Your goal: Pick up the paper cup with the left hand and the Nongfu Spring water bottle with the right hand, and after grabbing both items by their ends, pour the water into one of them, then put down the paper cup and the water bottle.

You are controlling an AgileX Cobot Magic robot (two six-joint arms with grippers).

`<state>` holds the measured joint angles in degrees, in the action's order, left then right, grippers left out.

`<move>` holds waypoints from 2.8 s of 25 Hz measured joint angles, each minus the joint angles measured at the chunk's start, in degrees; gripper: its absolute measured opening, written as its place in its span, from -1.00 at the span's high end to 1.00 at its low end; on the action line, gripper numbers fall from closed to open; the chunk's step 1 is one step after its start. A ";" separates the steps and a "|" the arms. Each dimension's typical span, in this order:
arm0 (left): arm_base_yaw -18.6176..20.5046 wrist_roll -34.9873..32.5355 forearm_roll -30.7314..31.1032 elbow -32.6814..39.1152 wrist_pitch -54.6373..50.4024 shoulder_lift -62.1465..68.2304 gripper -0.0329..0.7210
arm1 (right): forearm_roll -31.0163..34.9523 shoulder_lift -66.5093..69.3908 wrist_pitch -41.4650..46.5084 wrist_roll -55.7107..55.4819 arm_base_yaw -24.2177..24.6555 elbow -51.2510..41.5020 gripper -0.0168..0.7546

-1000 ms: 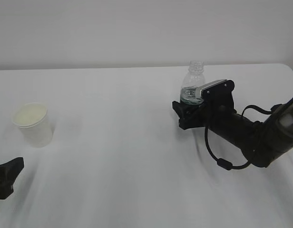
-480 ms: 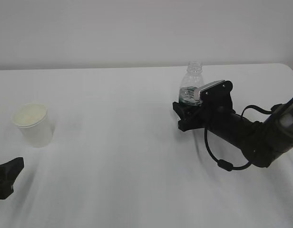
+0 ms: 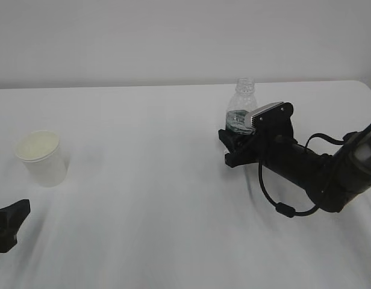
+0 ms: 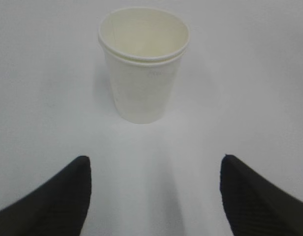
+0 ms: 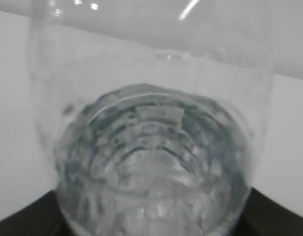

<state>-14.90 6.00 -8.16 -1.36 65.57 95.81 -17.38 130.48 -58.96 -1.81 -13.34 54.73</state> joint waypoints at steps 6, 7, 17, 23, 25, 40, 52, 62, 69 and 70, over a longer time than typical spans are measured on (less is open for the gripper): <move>0.00 0.00 0.00 0.00 0.00 0.00 -0.64 | 0.00 0.00 0.00 0.00 0.00 0.00 -0.14; 0.00 0.00 0.00 0.00 0.00 0.00 -0.64 | 0.00 0.00 0.00 0.00 0.00 0.00 -0.14; 0.00 0.00 0.00 0.00 0.00 0.00 -0.64 | -0.23 0.00 0.00 -0.02 0.00 0.00 -0.13; 0.00 0.00 0.00 0.00 0.00 0.00 -0.64 | -0.91 -1.32 2.05 -0.02 0.00 0.00 -0.13; 0.00 0.00 0.00 0.00 0.00 0.00 -0.64 | -0.91 -1.54 2.17 -0.02 0.00 0.00 -0.13; 0.00 0.00 0.00 0.00 0.00 0.00 -0.64 | -2.45 -7.28 2.56 -0.02 0.00 -3.39 -0.12; 0.00 0.00 0.00 0.00 0.00 0.00 -0.62 | -2.96 -13.05 2.56 -0.02 0.00 -9.01 -0.12; 0.00 0.00 0.00 0.00 0.00 0.00 -0.62 | -3.05 -17.69 2.56 -0.02 0.00 -14.18 -0.12; 0.00 0.00 0.00 0.00 0.00 0.00 -0.62 | -3.18 -19.86 2.11 -0.02 0.00 -17.79 -0.12; 0.00 0.00 0.00 0.00 0.00 0.00 -0.62 | -3.18 -20.37 2.11 -0.02 0.00 -18.23 -0.12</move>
<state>-14.90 6.00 -8.16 -1.36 65.57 95.81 -20.56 110.11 -56.85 -1.84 -13.34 36.50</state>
